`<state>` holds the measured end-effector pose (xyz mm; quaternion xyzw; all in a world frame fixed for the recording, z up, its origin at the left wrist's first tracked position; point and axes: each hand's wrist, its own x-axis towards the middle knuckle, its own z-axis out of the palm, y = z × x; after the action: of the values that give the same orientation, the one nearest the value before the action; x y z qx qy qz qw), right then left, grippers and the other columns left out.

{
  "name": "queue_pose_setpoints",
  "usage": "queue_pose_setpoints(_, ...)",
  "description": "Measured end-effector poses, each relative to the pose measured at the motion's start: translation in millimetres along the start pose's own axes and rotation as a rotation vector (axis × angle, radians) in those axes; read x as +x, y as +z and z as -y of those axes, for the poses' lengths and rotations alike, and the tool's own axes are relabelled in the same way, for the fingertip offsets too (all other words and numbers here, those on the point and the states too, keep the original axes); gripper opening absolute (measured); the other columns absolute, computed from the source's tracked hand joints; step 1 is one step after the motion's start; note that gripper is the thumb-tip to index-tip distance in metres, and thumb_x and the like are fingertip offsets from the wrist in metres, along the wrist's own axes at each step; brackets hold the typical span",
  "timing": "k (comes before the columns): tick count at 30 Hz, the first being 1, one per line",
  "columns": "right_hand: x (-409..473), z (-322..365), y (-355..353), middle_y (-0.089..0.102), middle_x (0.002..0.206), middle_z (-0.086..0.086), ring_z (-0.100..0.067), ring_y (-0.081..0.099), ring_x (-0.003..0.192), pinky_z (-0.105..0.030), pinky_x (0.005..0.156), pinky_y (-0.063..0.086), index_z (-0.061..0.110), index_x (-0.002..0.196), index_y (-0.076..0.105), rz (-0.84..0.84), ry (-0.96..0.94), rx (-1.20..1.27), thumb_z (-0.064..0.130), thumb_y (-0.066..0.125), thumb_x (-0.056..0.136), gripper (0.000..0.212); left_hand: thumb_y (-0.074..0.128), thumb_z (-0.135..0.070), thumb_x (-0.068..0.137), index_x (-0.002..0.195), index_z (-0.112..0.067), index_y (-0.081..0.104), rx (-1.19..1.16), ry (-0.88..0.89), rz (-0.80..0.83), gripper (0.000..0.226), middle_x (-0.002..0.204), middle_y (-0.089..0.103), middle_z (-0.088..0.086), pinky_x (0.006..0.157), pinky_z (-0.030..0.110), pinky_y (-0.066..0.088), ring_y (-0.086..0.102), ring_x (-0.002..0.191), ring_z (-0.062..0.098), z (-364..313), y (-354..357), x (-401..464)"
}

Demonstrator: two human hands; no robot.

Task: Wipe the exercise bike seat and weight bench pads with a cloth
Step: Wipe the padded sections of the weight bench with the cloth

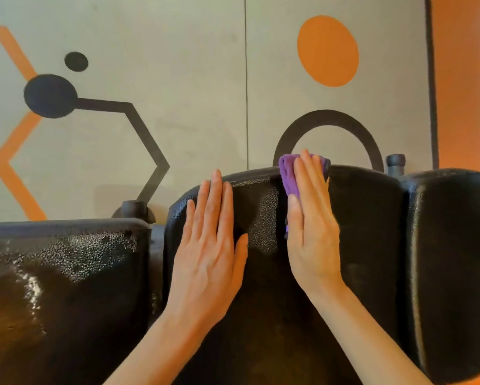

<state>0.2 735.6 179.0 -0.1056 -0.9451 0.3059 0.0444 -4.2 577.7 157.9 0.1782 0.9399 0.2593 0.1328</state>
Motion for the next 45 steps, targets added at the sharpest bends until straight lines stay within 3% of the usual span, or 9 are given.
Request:
queue_pose_setpoints(4,8,10,4,0.027,0.158,-0.003,-0.013,0.018,0.150,-0.029,0.122,0.017,0.005,0.150,0.028,0.097,-0.008,-0.018,0.021,0.031,0.104,0.048,0.039,-0.035,0.096,0.156,-0.006,0.007,-0.033,-0.071,-0.020,0.074,0.165,-0.004,0.012,0.123,0.033,-0.005,-0.005,0.153,0.024,11,-8,-5)
queue_pose_setpoints(10,15,20,13,0.038,0.153,-0.005,-0.017,0.028,0.147,-0.040,0.122,0.023,0.005,0.146,0.038,0.130,-0.053,-0.185,0.022,0.031,0.105,0.045,0.039,-0.037,0.093,0.156,-0.004,0.008,-0.079,-0.130,0.008,0.077,0.165,-0.001,0.014,0.123,0.036,-0.001,-0.002,0.153,0.026,14,-5,-17)
queue_pose_setpoints(15,25,43,26,0.049,0.146,-0.004,-0.017,0.034,0.144,-0.042,0.123,0.016,0.009,0.141,0.048,0.339,-0.217,-0.336,0.018,0.035,0.103,0.041,0.040,-0.034,0.092,0.156,-0.003,0.009,-0.103,-0.137,0.001,0.077,0.164,0.001,0.016,0.123,0.036,-0.001,0.002,0.152,0.028,14,-2,-17)
queue_pose_setpoints(21,27,36,9,0.047,0.148,-0.002,-0.016,0.032,0.145,-0.036,0.125,0.005,0.013,0.142,0.047,0.248,-0.003,-0.402,0.021,0.031,0.103,0.043,0.039,-0.036,0.092,0.156,-0.005,0.006,-0.108,-0.167,-0.002,0.078,0.164,0.000,0.014,0.122,0.036,0.000,0.000,0.152,0.026,12,1,-15)
queue_pose_setpoints(26,29,53,23,0.045,0.149,0.001,-0.014,0.030,0.146,-0.044,0.124,0.012,0.016,0.143,0.045,0.440,-0.214,-0.379,0.023,0.033,0.103,0.042,0.038,-0.035,0.094,0.155,-0.004,0.006,-0.119,-0.172,-0.013,0.075,0.164,0.001,0.016,0.123,0.037,0.001,0.002,0.153,0.027,10,0,-15)
queue_pose_setpoints(31,35,44,8,0.054,0.141,0.000,-0.014,0.038,0.141,-0.045,0.124,0.010,0.017,0.137,0.053,0.295,0.004,-0.419,0.027,0.027,0.104,0.044,0.039,-0.035,0.094,0.156,-0.003,0.006,-0.107,-0.155,0.014,0.077,0.164,0.001,0.017,0.123,0.037,0.002,0.001,0.153,0.028,13,-1,-16)
queue_pose_setpoints(36,25,65,38,0.055,0.140,-0.001,-0.019,0.042,0.139,-0.046,0.122,0.018,0.015,0.135,0.055,0.392,-0.232,-0.378,0.023,0.035,0.103,0.039,0.039,-0.033,0.093,0.156,-0.004,0.003,-0.122,-0.148,0.030,0.078,0.164,0.001,0.017,0.123,0.037,0.001,0.000,0.153,0.027,13,-2,-17)
queue_pose_setpoints(40,30,28,8,0.056,0.139,-0.005,-0.018,0.041,0.139,-0.039,0.123,0.015,0.009,0.136,0.054,0.205,-0.083,-0.305,0.021,0.032,0.105,0.040,0.037,-0.035,0.093,0.156,-0.006,0.005,-0.147,-0.137,0.033,0.076,0.165,-0.001,0.012,0.123,0.035,-0.001,-0.002,0.153,0.024,8,-9,-11)
queue_pose_setpoints(45,24,-2,-8,0.058,0.135,-0.008,-0.016,0.045,0.135,-0.034,0.123,0.014,0.002,0.132,0.055,0.004,0.066,-0.204,0.017,0.033,0.104,0.038,0.038,-0.030,0.093,0.156,-0.010,0.002,-0.116,0.047,0.007,0.075,0.164,0.001,0.010,0.123,0.035,-0.005,-0.002,0.153,0.023,-30,-5,18)
